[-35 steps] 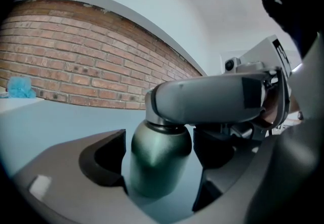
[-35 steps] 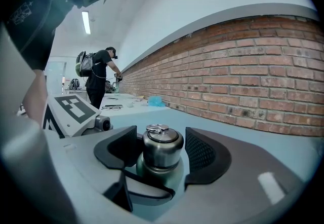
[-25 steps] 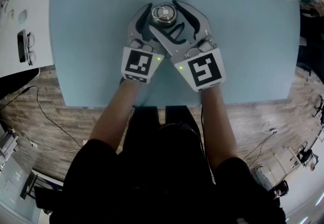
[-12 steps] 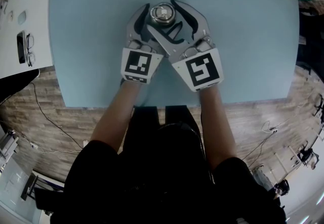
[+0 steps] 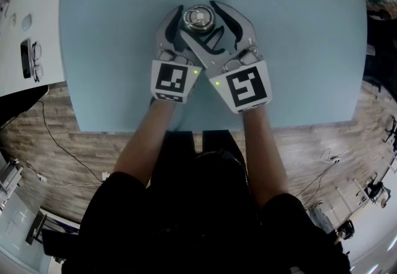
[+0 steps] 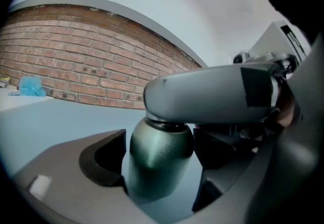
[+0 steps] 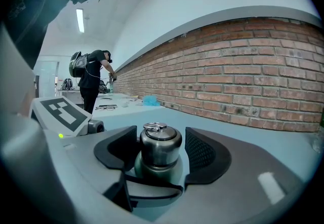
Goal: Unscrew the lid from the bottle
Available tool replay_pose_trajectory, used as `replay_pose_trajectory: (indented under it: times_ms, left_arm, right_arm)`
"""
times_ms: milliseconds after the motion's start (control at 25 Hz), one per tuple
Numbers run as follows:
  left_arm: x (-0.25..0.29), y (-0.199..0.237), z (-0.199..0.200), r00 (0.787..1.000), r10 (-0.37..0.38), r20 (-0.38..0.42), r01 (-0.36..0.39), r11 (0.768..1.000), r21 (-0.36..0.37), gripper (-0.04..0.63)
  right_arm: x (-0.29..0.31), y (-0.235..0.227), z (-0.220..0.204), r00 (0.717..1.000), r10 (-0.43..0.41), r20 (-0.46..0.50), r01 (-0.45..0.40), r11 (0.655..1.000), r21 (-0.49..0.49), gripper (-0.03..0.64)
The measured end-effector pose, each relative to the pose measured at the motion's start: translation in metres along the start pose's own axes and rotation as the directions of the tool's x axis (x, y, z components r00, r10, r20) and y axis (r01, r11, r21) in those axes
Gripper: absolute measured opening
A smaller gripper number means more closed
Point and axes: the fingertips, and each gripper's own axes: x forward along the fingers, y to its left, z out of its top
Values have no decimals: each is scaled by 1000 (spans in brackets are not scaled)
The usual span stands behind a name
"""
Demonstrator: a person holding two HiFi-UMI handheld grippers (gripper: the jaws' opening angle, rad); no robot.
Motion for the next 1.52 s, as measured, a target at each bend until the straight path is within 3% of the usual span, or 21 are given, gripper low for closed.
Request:
replay_pose_trajectory:
  times_ms: [720, 1520]
  left_arm:
    - [0, 3, -3, 1000, 13, -2, -13, 1000, -16, 399]
    - [-1, 1, -1, 1000, 3, 0, -3, 1000, -5, 377]
  right_arm:
    - [6, 3, -2, 1000, -1, -1, 1, 1000, 18, 302]
    - [5, 2, -3, 999, -7, -31, 6, 999, -37, 284]
